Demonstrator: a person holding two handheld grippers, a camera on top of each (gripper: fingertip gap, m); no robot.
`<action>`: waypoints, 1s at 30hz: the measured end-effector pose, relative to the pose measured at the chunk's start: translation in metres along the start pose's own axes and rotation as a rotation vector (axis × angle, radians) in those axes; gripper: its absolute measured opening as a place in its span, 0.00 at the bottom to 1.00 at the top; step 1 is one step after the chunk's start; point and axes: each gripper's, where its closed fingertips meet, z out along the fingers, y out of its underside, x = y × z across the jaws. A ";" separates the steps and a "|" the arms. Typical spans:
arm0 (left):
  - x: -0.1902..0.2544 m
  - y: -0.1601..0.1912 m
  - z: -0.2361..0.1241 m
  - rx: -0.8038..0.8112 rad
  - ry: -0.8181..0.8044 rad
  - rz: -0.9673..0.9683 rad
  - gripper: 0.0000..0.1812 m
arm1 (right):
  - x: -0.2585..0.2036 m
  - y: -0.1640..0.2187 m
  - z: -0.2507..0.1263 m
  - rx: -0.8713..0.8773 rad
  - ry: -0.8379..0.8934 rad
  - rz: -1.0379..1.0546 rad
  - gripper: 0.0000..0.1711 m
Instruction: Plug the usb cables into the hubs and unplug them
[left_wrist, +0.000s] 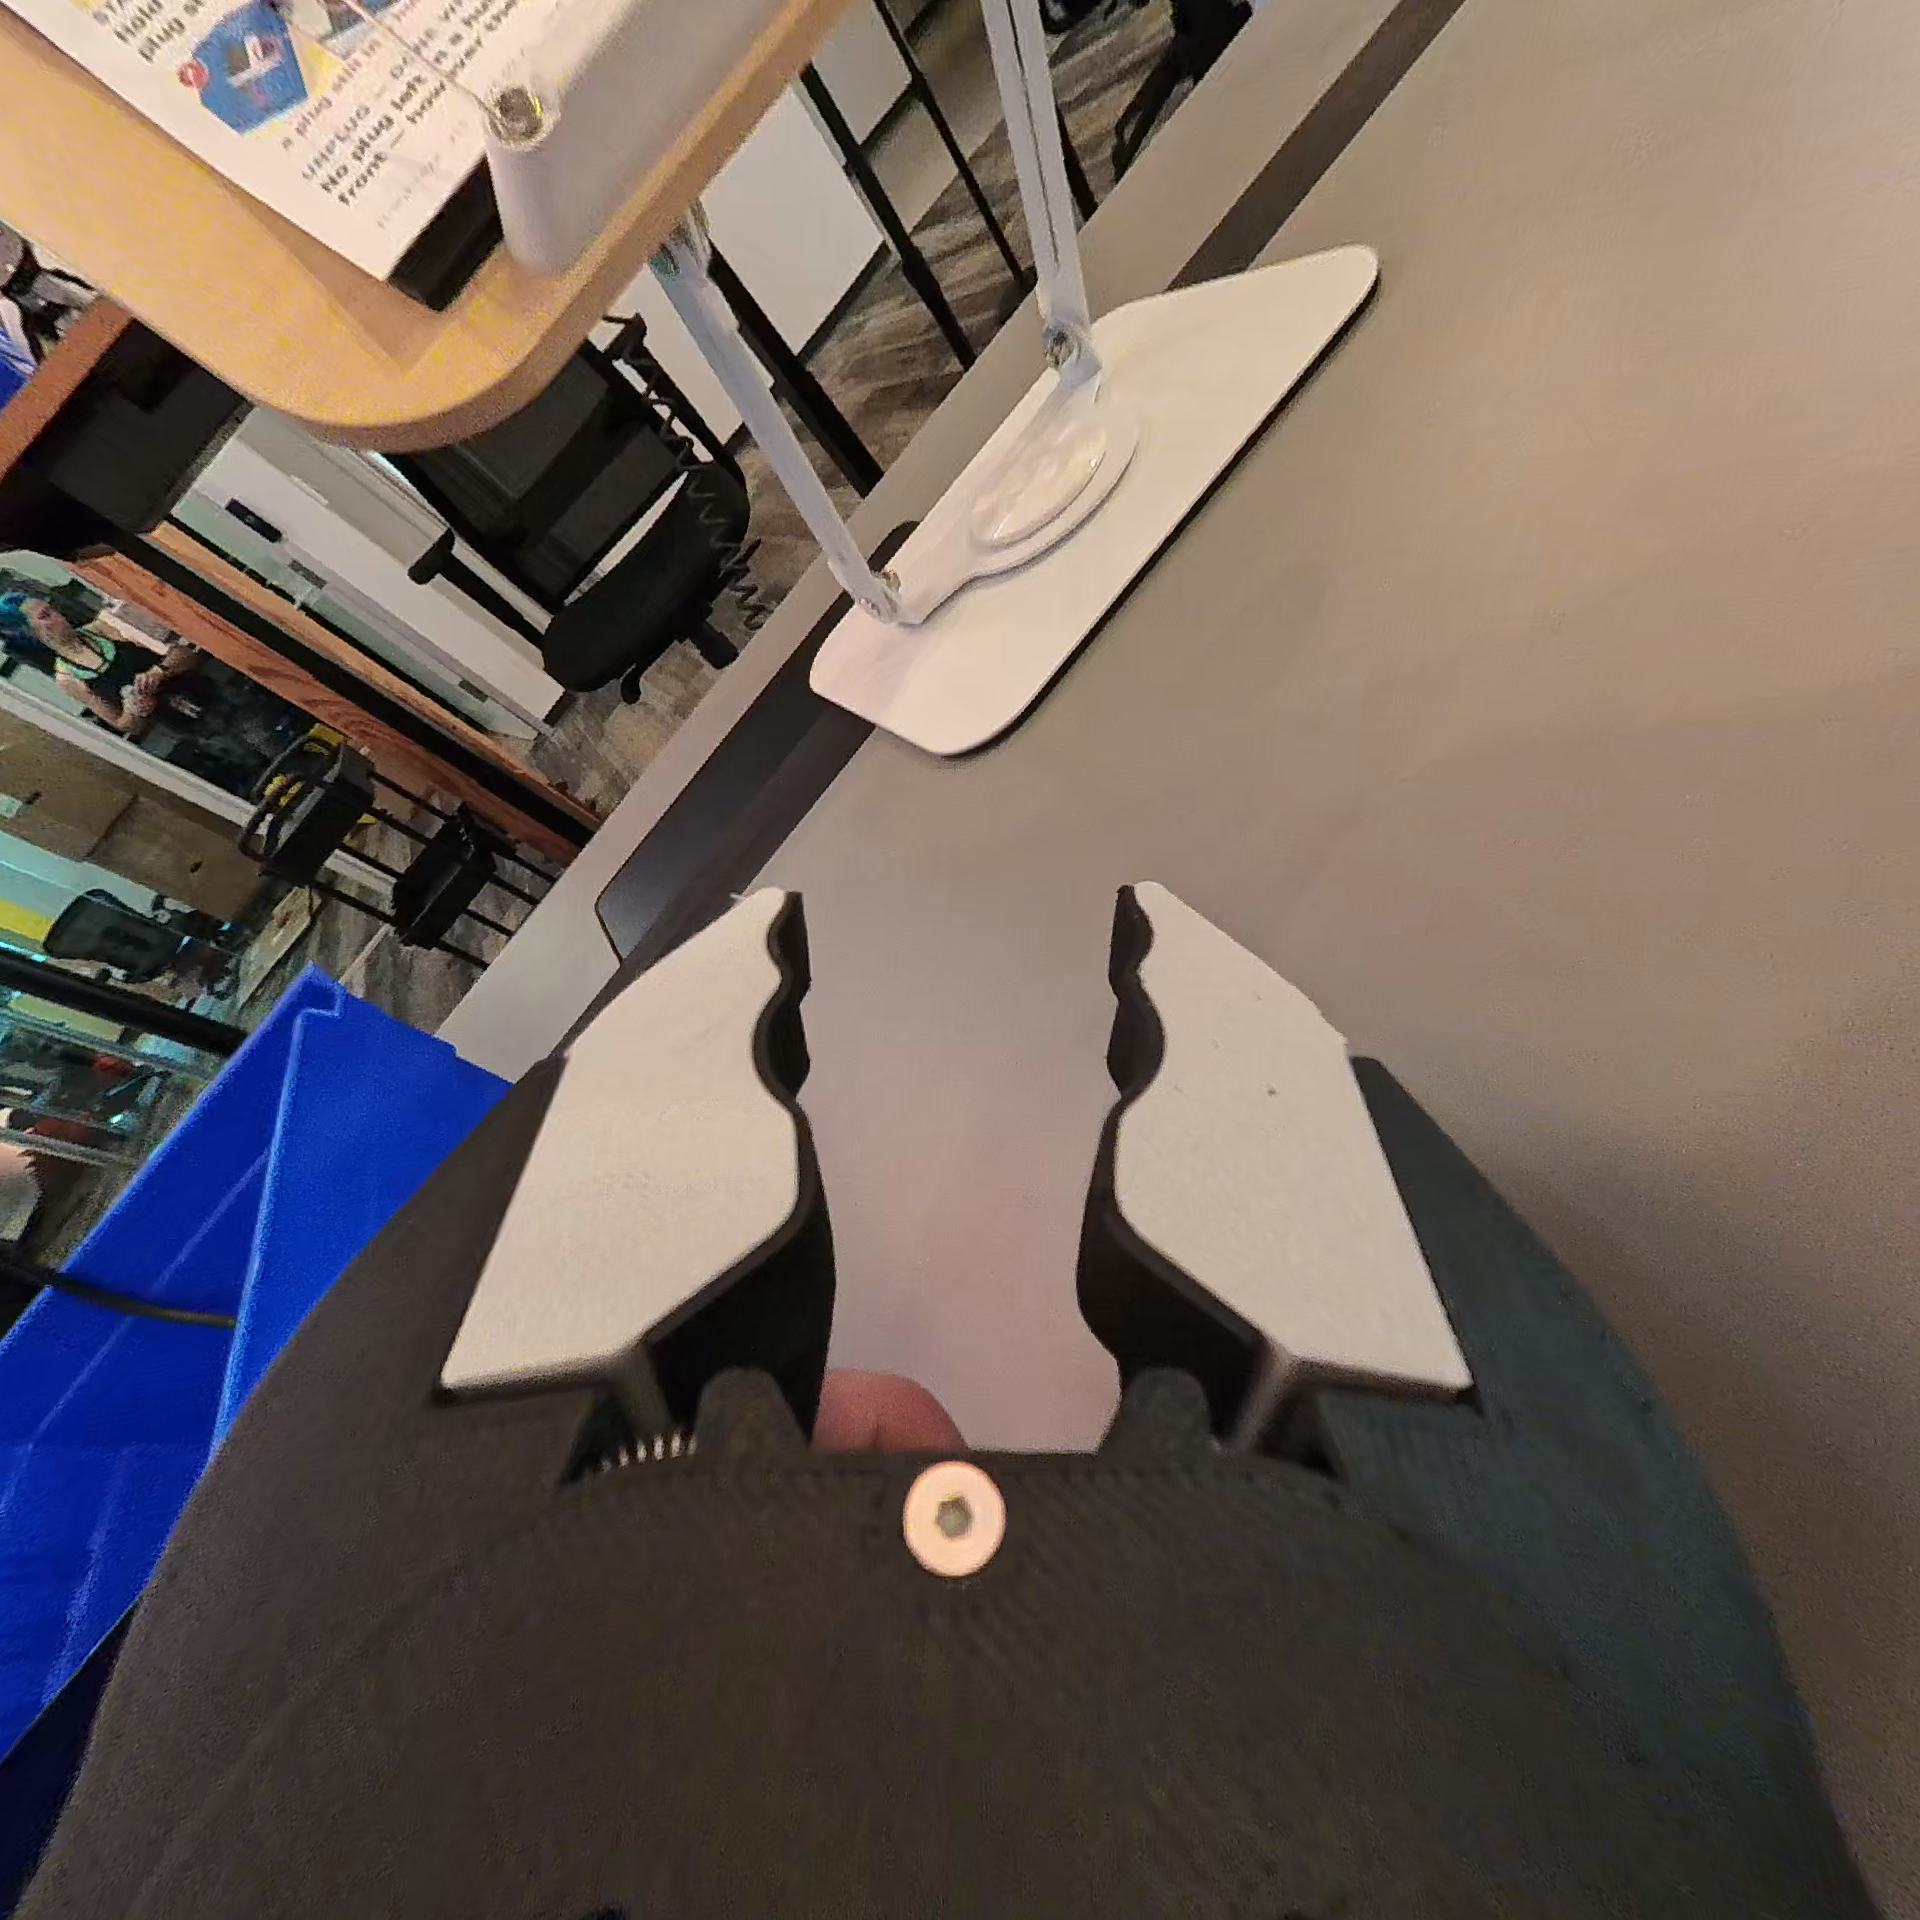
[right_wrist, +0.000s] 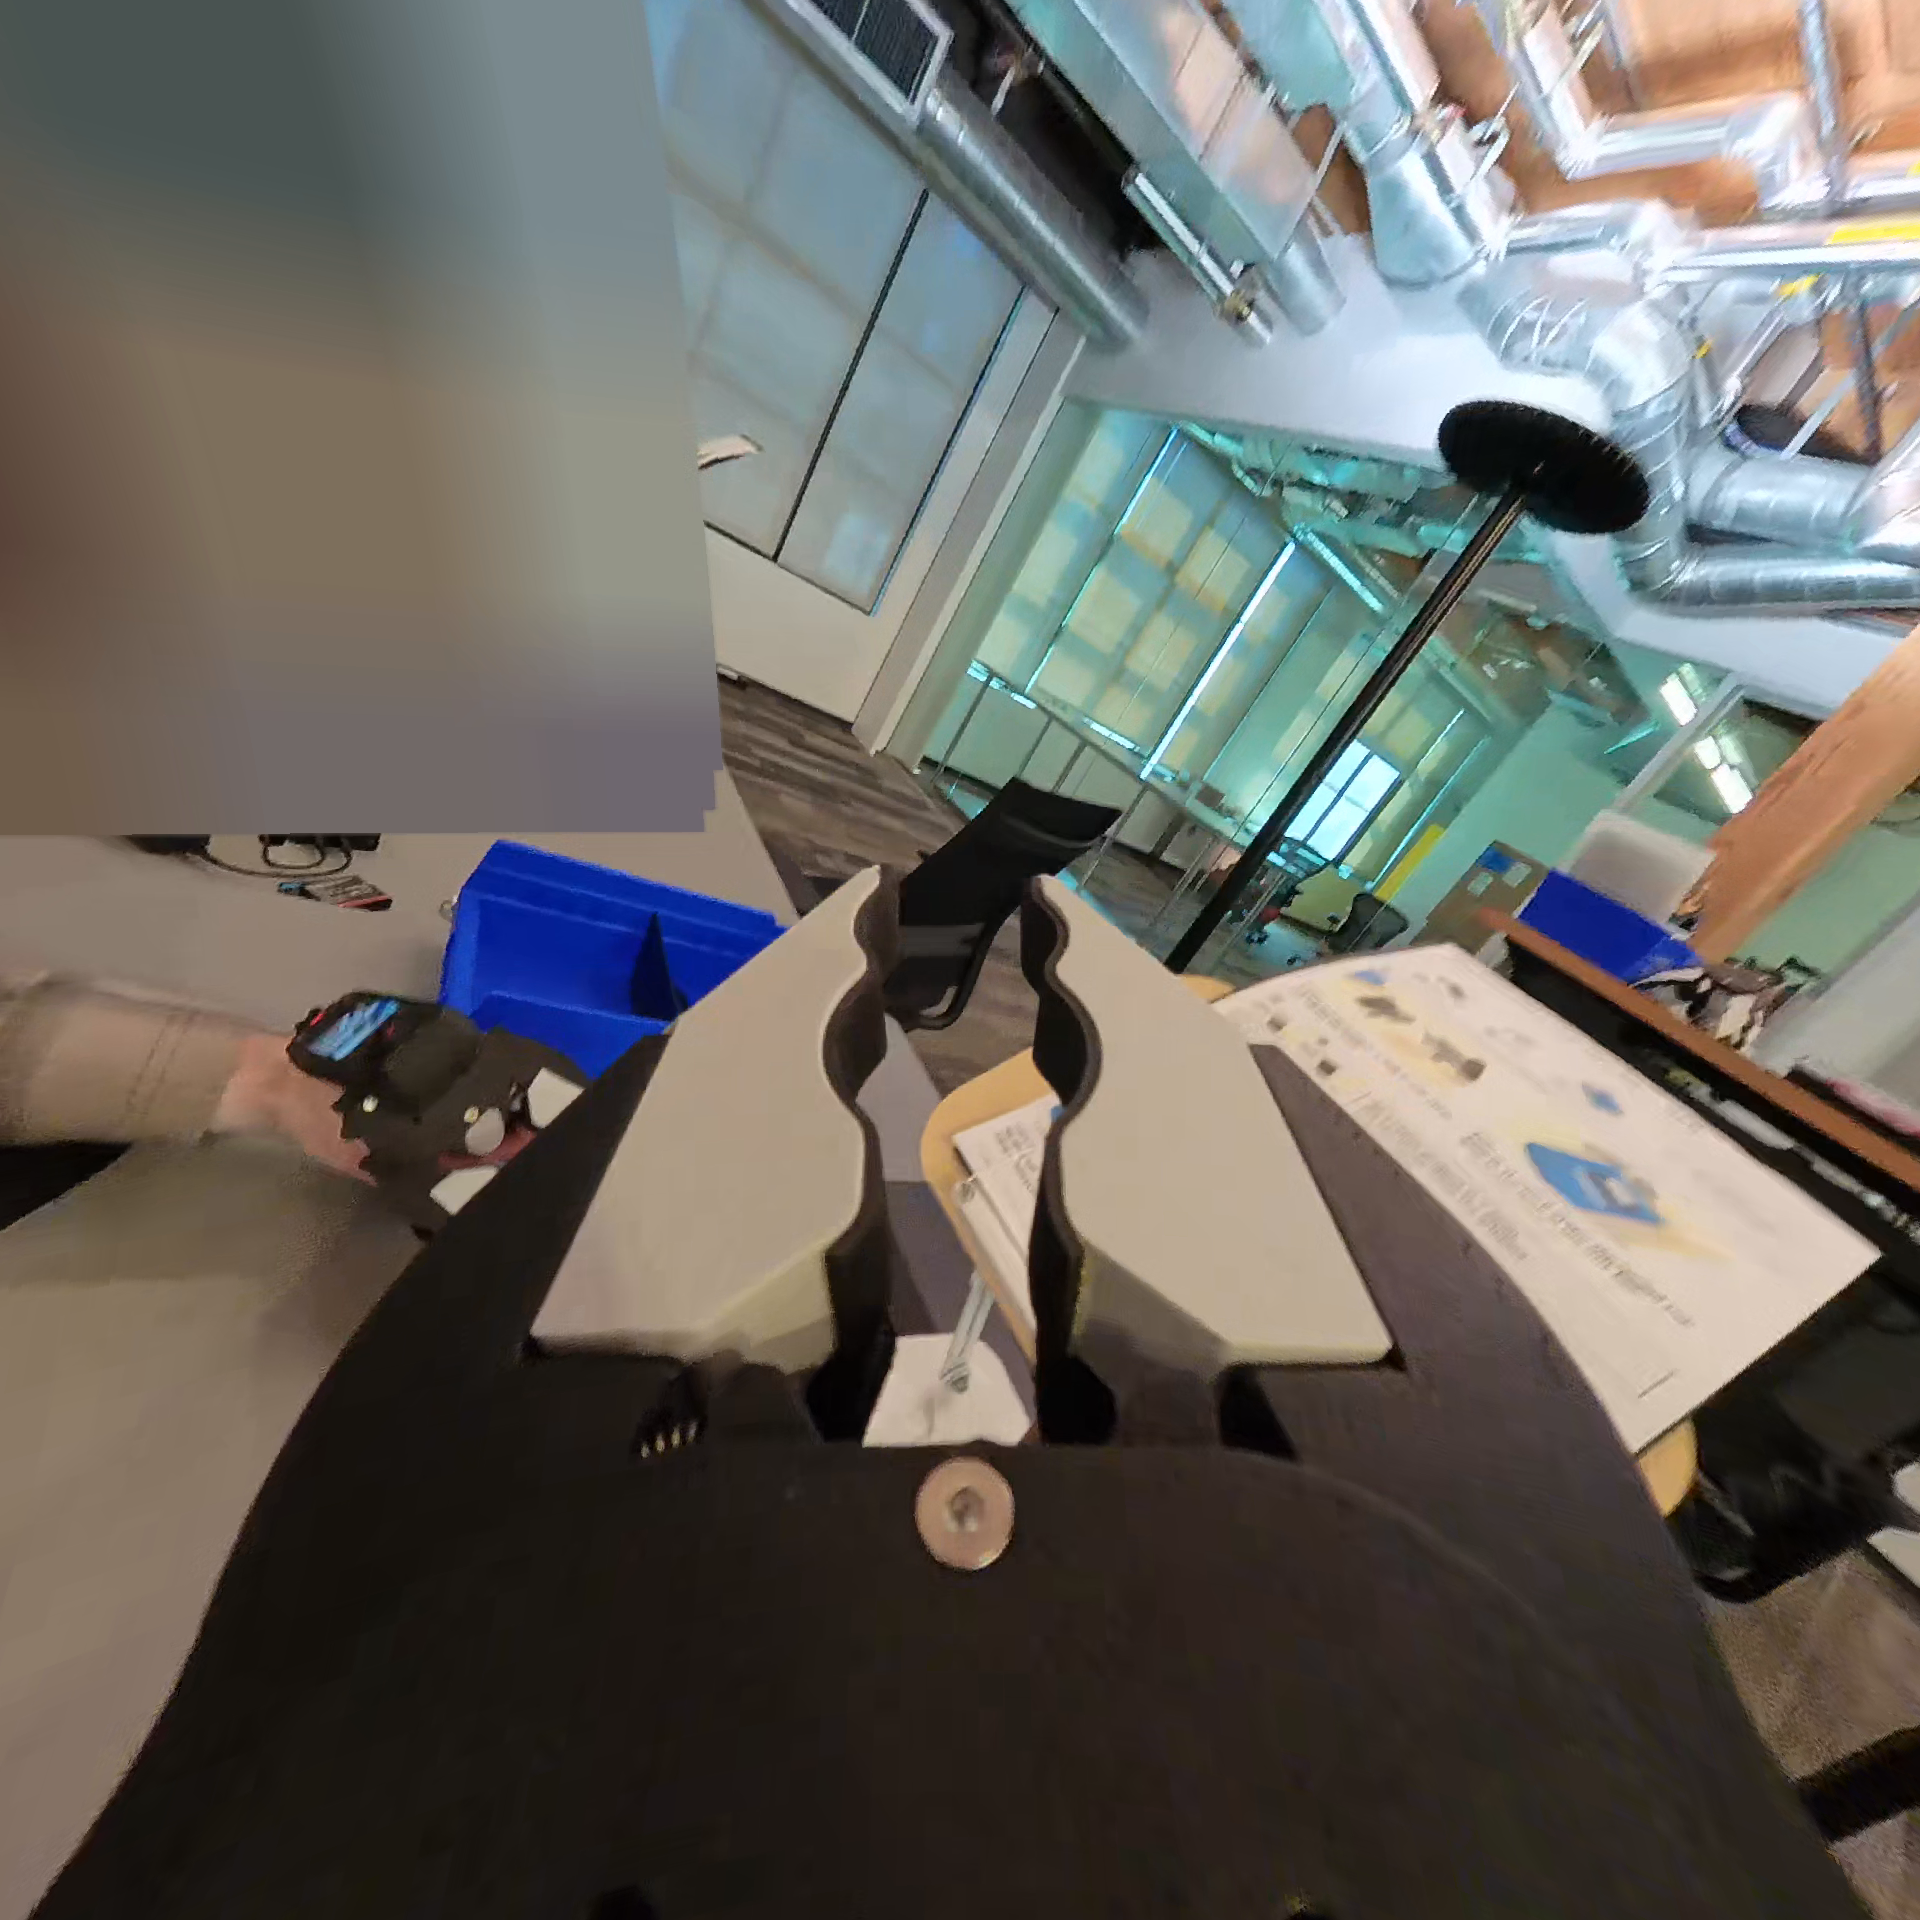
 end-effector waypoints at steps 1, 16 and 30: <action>0.000 -0.003 -0.001 0.012 0.001 -0.001 0.30 | -0.002 0.012 0.002 -0.010 -0.003 0.014 0.12; -0.162 -0.040 -0.072 -0.032 -0.254 -0.178 0.41 | 0.021 0.063 -0.007 -0.052 0.017 0.094 0.12; -0.214 0.160 0.018 -0.881 0.050 -0.843 0.47 | 0.028 0.072 -0.011 -0.097 0.061 0.065 0.12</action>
